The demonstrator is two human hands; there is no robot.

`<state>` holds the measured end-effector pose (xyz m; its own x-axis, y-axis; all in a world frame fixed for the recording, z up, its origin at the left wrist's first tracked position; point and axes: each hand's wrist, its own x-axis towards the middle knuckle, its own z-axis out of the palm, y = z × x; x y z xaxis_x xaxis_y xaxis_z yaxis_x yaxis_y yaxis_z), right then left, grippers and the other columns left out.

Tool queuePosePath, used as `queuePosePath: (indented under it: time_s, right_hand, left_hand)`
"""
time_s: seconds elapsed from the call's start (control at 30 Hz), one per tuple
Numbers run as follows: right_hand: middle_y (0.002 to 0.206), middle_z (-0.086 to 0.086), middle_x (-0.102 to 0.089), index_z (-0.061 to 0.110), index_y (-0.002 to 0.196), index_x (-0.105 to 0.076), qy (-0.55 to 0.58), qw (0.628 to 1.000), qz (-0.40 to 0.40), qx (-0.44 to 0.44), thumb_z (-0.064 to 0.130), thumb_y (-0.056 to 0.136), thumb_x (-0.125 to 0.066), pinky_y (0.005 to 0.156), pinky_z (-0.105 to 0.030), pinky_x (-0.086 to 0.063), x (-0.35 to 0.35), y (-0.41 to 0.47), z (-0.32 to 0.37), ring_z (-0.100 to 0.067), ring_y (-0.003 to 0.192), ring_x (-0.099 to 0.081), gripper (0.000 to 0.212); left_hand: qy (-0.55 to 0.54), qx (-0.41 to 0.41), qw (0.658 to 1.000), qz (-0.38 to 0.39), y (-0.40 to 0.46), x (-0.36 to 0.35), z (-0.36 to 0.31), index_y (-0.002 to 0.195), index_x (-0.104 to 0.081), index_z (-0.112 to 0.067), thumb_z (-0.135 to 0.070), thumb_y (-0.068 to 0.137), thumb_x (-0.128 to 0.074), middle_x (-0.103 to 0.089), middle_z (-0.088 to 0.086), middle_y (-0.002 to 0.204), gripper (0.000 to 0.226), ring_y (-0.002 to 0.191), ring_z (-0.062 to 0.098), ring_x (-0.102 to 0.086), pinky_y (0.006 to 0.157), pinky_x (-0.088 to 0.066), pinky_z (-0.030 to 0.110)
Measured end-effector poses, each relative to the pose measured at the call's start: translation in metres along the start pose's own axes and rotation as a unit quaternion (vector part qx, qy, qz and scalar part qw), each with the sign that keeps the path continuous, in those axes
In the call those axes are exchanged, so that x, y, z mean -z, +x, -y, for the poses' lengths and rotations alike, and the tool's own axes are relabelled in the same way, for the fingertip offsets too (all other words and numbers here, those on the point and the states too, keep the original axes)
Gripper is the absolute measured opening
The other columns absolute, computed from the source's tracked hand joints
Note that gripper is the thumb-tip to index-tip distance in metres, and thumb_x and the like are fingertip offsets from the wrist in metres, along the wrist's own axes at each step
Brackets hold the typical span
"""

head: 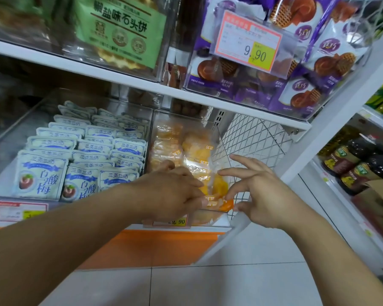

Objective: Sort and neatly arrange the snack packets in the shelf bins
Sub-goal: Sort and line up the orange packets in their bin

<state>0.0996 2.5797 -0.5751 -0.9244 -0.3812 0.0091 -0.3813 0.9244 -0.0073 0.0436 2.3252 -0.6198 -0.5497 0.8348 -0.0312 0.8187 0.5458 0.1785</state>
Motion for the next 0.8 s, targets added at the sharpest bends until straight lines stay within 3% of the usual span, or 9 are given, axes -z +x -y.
queuePosePath:
  time_s: [0.13, 0.3, 0.43, 0.5, 0.6, 0.63, 0.7, 0.77, 0.8]
  right_hand:
    - [0.118, 0.030, -0.070, 0.033, 0.072, -0.075, 0.083, 0.989, -0.121, -0.026, 0.019, 0.081, -0.089, 0.114, -0.039, -0.040, 0.005, -0.004, 0.000, 0.001, 0.143, -0.041, 0.021]
    - [0.105, 0.015, -0.077, 0.023, 0.084, -0.076, 0.246, 0.929, -0.270, -0.056, 0.001, 0.089, -0.078, 0.109, -0.035, -0.048, 0.010, -0.010, 0.014, -0.009, 0.126, -0.063, 0.022]
    - [0.091, 0.013, -0.078, 0.025, 0.087, -0.079, 0.330, 0.866, -0.359, -0.108, 0.004, 0.090, -0.078, 0.090, -0.032, -0.057, 0.017, -0.008, 0.033, -0.013, 0.098, -0.073, 0.021]
    - [0.087, 0.012, -0.079, 0.026, 0.088, -0.080, 0.366, 0.846, -0.369, -0.114, 0.006, 0.090, -0.078, 0.083, -0.029, -0.059, 0.022, -0.006, 0.046, -0.014, 0.089, -0.075, 0.021]
    - [0.087, 0.011, -0.079, 0.027, 0.088, -0.082, 0.414, 0.819, -0.382, -0.110, 0.009, 0.088, -0.081, 0.079, -0.028, -0.060, 0.029, -0.005, 0.062, -0.015, 0.086, -0.076, 0.018]
    - [0.087, 0.009, -0.080, 0.026, 0.088, -0.082, 0.432, 0.807, -0.387, -0.109, 0.009, 0.087, -0.082, 0.079, -0.032, -0.061, 0.030, -0.004, 0.067, -0.016, 0.086, -0.076, 0.017]
    - [0.085, 0.007, -0.080, 0.027, 0.086, -0.084, 0.468, 0.790, -0.385, -0.097, 0.006, 0.084, -0.084, 0.079, -0.037, -0.063, 0.033, -0.003, 0.077, -0.017, 0.083, -0.076, 0.020]
    - [0.083, 0.009, -0.080, 0.027, 0.082, -0.085, 0.477, 0.808, -0.337, -0.076, 0.002, 0.079, -0.087, 0.081, -0.033, -0.062, 0.034, -0.003, 0.087, -0.013, 0.083, -0.077, 0.025]
    - [0.084, 0.010, -0.080, 0.025, 0.081, -0.086, 0.476, 0.828, -0.289, -0.063, 0.001, 0.078, -0.087, 0.084, -0.029, -0.060, 0.035, -0.004, 0.091, -0.010, 0.087, -0.077, 0.024]
  left_hand:
    - [-0.014, 0.006, 1.000, -0.015, 0.000, 0.000, 0.000, 0.126, -0.059, -0.042, -0.065, 0.102, -0.018, -0.048, -0.024, 0.146, 0.053, 0.140, 0.001, -0.027, 0.118, -0.010, 0.044]
    - [-0.111, 0.024, 0.990, -0.084, 0.001, 0.001, 0.001, 0.107, -0.062, -0.031, -0.060, 0.098, -0.038, -0.062, -0.014, 0.113, 0.039, 0.111, 0.000, -0.052, 0.104, -0.030, 0.038]
    - [-0.260, 0.118, 0.945, -0.161, -0.009, 0.024, -0.011, 0.120, -0.067, -0.034, -0.051, 0.100, -0.052, -0.064, -0.018, 0.122, 0.032, 0.110, 0.003, -0.059, 0.098, -0.050, 0.032]
    - [-0.293, 0.147, 0.927, -0.183, -0.018, 0.040, -0.018, 0.105, -0.073, -0.033, -0.047, 0.101, -0.052, -0.068, -0.018, 0.100, 0.025, 0.087, 0.000, -0.063, 0.079, -0.055, 0.026]
    - [-0.356, 0.214, 0.900, -0.131, -0.030, 0.062, -0.027, 0.083, -0.075, -0.020, -0.054, 0.102, -0.044, -0.072, -0.013, 0.069, 0.050, 0.049, 0.005, -0.055, 0.047, -0.041, 0.019]
    - [-0.427, 0.240, 0.867, -0.096, -0.034, 0.067, -0.028, 0.086, -0.076, -0.016, -0.059, 0.103, -0.039, -0.076, -0.007, 0.073, 0.059, 0.052, 0.009, -0.057, 0.049, -0.040, 0.021]
    - [-0.604, 0.256, 0.754, -0.031, -0.043, 0.073, -0.030, 0.103, -0.074, -0.005, -0.068, 0.100, -0.029, -0.078, 0.014, 0.091, 0.078, 0.068, 0.024, -0.067, 0.053, -0.044, 0.027]
    - [-0.735, 0.230, 0.638, -0.006, -0.051, 0.074, -0.030, 0.116, -0.069, 0.004, -0.074, 0.096, -0.027, -0.074, 0.026, 0.106, 0.091, 0.085, 0.035, -0.073, 0.056, -0.055, 0.032]
    - [-0.765, 0.220, 0.605, -0.016, -0.053, 0.073, -0.030, 0.117, -0.068, 0.006, -0.073, 0.096, -0.031, -0.073, 0.026, 0.109, 0.090, 0.089, 0.037, -0.074, 0.058, -0.060, 0.033]
